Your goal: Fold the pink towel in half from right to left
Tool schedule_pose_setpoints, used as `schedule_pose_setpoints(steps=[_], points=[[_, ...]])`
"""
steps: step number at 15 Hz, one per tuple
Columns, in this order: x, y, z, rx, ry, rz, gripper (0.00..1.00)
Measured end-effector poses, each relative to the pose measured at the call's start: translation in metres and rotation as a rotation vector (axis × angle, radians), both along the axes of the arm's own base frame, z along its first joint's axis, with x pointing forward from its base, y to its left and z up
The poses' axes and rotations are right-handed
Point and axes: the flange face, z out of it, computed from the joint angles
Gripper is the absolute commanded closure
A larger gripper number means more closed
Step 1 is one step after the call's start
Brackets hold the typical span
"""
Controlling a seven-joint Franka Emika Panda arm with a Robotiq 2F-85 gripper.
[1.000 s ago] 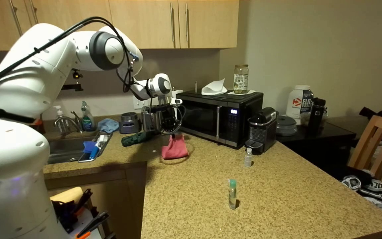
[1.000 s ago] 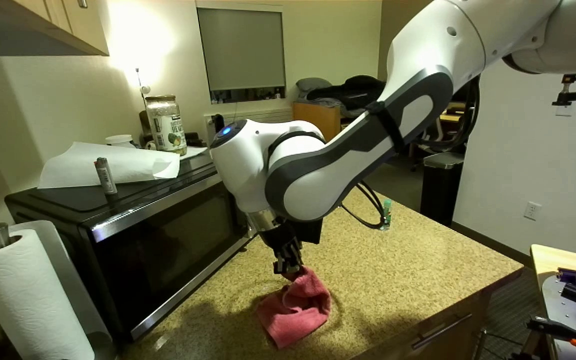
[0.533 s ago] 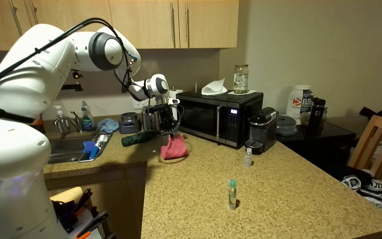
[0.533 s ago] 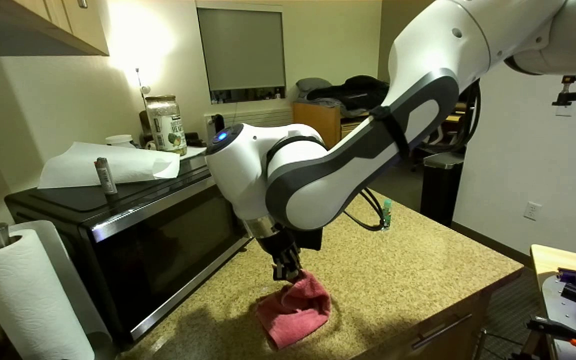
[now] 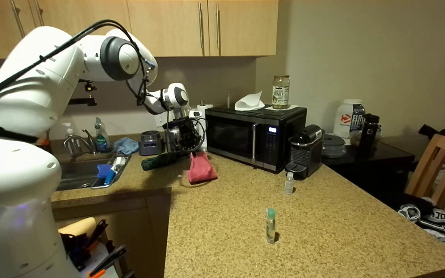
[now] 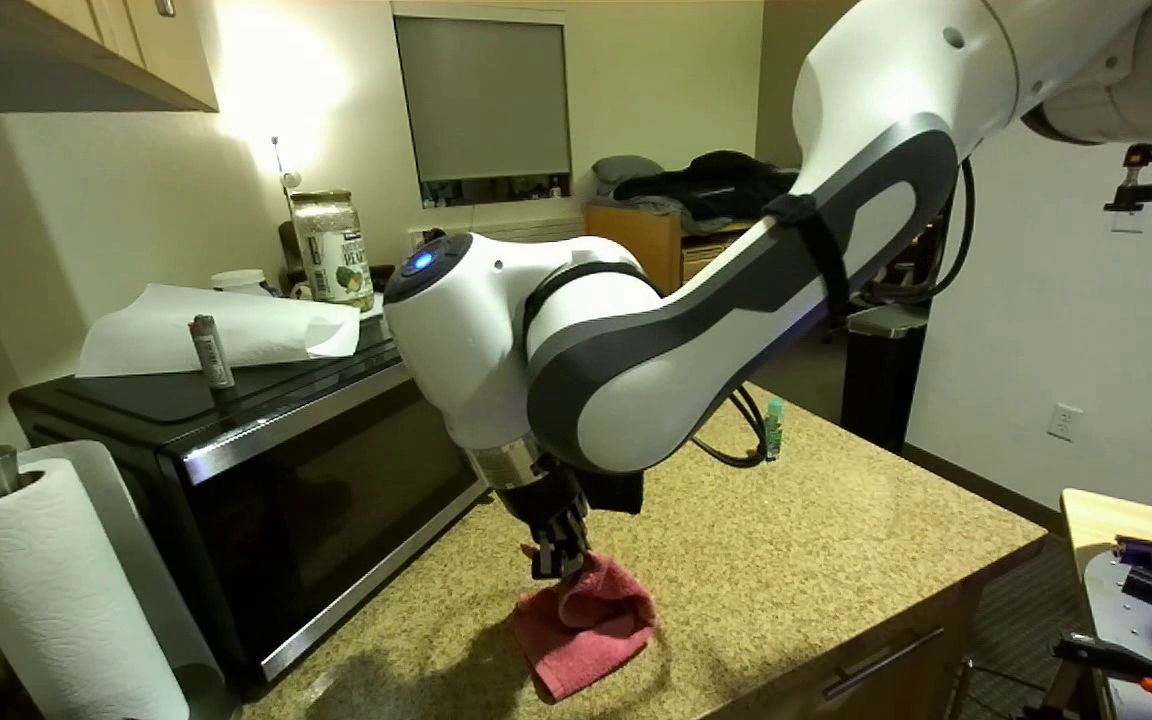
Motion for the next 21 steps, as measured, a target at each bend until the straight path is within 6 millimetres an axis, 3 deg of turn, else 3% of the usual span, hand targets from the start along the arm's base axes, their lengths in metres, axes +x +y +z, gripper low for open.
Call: schedule_pose_setpoints(steps=[2, 4, 6, 8, 10, 12, 14, 18, 21], points=[[-0.003, 0.006, 0.003, 0.009, -0.001, 0.011, 0.65], [-0.001, 0.007, 0.012, 0.03, -0.014, 0.023, 0.53], [0.012, -0.009, 0.035, 0.077, -0.053, 0.006, 0.4], [0.029, -0.047, 0.065, 0.135, -0.108, -0.059, 0.29], [0.042, -0.098, 0.09, 0.173, -0.154, -0.156, 0.16], [0.044, -0.151, 0.109, 0.188, -0.179, -0.263, 0.03], [0.039, -0.204, 0.121, 0.192, -0.187, -0.373, 0.0], [0.009, -0.3, 0.127, 0.195, -0.168, -0.585, 0.0], [-0.011, -0.336, 0.115, 0.253, -0.11, -0.688, 0.0]])
